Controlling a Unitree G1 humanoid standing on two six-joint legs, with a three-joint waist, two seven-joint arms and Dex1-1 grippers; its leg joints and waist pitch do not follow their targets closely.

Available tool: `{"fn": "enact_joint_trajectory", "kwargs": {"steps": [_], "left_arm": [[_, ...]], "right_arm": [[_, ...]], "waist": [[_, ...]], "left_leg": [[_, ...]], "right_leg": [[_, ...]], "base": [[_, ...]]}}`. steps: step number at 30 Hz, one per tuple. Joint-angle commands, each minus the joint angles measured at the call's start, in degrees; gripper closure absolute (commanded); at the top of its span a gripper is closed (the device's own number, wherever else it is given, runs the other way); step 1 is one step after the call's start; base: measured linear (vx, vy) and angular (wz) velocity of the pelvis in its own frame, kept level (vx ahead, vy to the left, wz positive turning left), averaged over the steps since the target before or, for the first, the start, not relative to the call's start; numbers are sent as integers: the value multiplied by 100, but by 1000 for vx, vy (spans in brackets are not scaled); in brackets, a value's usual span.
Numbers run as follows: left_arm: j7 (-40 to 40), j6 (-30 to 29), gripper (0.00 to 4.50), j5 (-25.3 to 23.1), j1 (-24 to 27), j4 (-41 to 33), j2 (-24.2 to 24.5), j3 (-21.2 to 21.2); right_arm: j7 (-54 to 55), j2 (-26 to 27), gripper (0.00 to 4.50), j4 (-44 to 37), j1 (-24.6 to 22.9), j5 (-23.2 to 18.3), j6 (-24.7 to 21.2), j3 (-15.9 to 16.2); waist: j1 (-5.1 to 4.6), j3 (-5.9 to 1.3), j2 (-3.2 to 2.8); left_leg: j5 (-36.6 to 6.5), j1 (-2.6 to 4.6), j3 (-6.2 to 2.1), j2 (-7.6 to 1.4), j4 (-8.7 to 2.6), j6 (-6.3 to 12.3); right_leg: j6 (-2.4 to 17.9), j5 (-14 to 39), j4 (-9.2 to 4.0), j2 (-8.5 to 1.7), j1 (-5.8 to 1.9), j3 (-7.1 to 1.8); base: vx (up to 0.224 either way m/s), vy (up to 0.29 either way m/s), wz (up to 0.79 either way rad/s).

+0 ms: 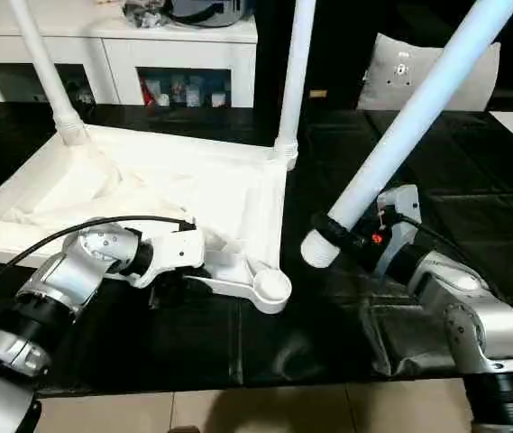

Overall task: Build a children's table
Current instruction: Insert table leg to table base

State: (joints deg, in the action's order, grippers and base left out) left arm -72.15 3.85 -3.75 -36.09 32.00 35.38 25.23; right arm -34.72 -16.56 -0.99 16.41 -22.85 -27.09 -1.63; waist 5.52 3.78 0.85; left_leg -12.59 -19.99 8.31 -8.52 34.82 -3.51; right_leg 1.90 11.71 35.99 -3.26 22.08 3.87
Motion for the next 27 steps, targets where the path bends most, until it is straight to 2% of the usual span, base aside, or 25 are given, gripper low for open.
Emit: {"fn": "enact_joint_trajectory", "kwargs": {"steps": [1,4,5,8,10,13,15,16,17,19,20,21,22,24,27], "left_arm": [[-38,40,399,79,-139,155,-90,-71],[-120,-73,422,163,-130,174,-170,-101],[-160,-498,423,294,-40,47,-276,-169],[73,-890,443,282,40,-24,-446,-215],[674,-1358,447,114,84,24,-684,-254],[839,-1540,450,68,106,35,-768,-273],[1027,-2015,450,-15,271,-340,-828,-271],[1027,-2015,450,-15,271,-340,-828,-271],[1112,-2459,450,-37,470,-859,-866,-276],[1110,-2605,450,-86,604,-1192,-844,-235],[1107,-2581,450,-101,644,-1283,-829,-211],[1053,-2316,450,-103,704,-1365,-798,-170],[1029,-2035,450,-111,774,-1445,-768,-140],[1119,-1407,450,-119,888,-1563,-776,-120],[1286,-1308,450,34,958,-1600,-966,-261]], "right_arm": [[0,-132,264,-227,38,-46,-277,44],[-88,-168,264,-232,42,-24,-218,90],[-170,-236,264,-248,71,23,-176,150],[-202,-282,264,-248,136,21,-194,156],[-232,-330,264,-248,229,52,-230,182],[-250,-336,264,-265,260,42,-275,181],[-289,-371,264,-225,325,16,-348,212],[-289,-371,264,-225,325,16,-348,212],[-411,-441,264,-177,378,-23,-412,263],[-520,-496,264,-155,401,-30,-412,309],[-550,-512,264,-150,407,-28,-408,323],[-592,-533,264,-149,408,-27,-405,342],[-641,-556,264,-154,404,-19,-387,367],[-763,-615,264,-143,409,-20,-381,414],[-868,-672,264,-110,415,0,-393,476]], "waist": [[33,-383,-95],[42,-393,-94],[43,-396,-116],[41,-397,-90],[40,-396,-91],[25,-379,-74],[0,-382,-62],[-7,-382,-64],[-11,-391,-72],[-10,-391,-79],[-9,-394,-81],[-3,-393,-41],[-2,-390,-54],[8,-391,-36],[5,-399,-17]], "left_leg": [[-684,14,-131,-467,-484,-76],[-647,6,-130,-479,-481,-83],[-639,20,-122,-478,-476,-100],[-504,-1,-103,-467,-456,-22],[-494,0,-101,-473,-449,24],[-537,-20,-101,-451,-449,84],[-539,-19,-104,-447,-449,101],[-534,-19,-105,-458,-451,102],[-506,-13,-97,-462,-443,122],[-384,-21,-98,-466,-441,195],[-347,-28,-90,-454,-434,240],[-310,-32,-95,-451,-436,297],[-314,-36,-93,-446,-435,322],[-371,-26,-89,-455,-434,358],[-326,-28,-80,-462,-439,363]], "right_leg": [[1200,729,-415,-635,-295,-383],[1253,601,-393,-655,-309,-380],[1285,533,-389,-654,-305,-377],[1377,335,-377,-656,-328,-377],[1385,427,-386,-660,-330,-376],[1262,853,-443,-658,-346,-379],[1172,1061,-460,-646,-341,-376],[1173,1079,-458,-650,-344,-375],[1179,1086,-457,-648,-338,-377],[1207,930,-452,-626,-325,-371],[1221,857,-453,-614,-324,-368],[1211,871,-450,-617,-329,-361],[1196,892,-463,-610,-321,-360],[1164,932,-474,-612,-311,-361],[1148,841,-456,-606,-314,-357]], "base": [[0,0,0],[0,0,0],[0,0,0],[0,0,0],[0,0,0],[0,0,0],[0,0,0],[0,0,0],[0,0,0],[0,0,0],[0,0,0],[0,0,0],[0,0,0],[0,0,0],[0,0,0]]}}
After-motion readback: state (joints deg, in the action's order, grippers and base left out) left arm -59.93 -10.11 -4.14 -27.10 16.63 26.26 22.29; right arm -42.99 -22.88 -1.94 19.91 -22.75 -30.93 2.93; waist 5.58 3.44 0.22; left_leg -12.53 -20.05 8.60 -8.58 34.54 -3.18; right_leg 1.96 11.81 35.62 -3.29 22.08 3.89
